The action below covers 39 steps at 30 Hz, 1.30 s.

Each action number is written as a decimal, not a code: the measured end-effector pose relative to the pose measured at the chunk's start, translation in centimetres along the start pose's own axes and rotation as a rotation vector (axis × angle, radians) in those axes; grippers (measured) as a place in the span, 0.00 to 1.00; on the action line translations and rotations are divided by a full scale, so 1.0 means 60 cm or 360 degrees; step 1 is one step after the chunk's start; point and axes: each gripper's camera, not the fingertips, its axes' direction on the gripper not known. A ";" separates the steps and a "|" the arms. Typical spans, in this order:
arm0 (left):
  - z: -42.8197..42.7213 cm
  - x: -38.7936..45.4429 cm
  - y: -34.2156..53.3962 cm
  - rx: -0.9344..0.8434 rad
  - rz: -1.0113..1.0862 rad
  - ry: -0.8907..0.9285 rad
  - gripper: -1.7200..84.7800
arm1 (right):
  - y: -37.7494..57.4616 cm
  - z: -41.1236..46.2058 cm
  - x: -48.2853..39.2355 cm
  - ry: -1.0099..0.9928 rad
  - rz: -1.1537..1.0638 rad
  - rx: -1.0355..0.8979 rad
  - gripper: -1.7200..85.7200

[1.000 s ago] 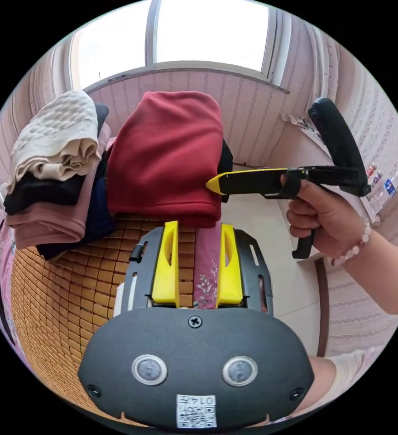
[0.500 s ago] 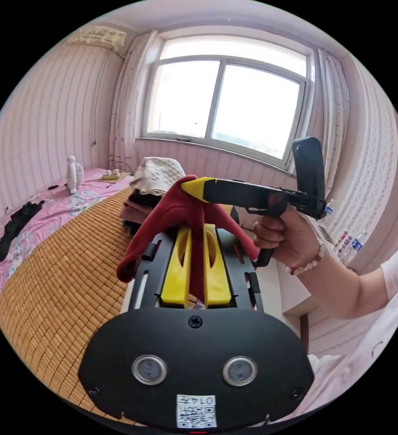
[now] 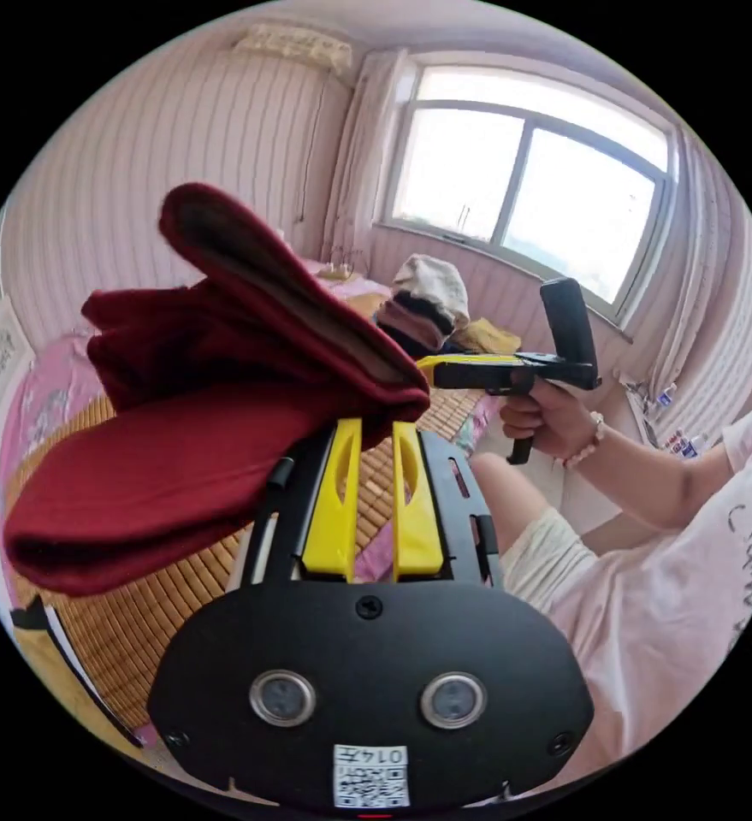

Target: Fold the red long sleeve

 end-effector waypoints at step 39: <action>0.069 -0.373 0.212 -0.0828 -0.0591 -0.0179 0.03 | -0.027 0.309 0.246 0.0577 0.0470 -0.0381 0.04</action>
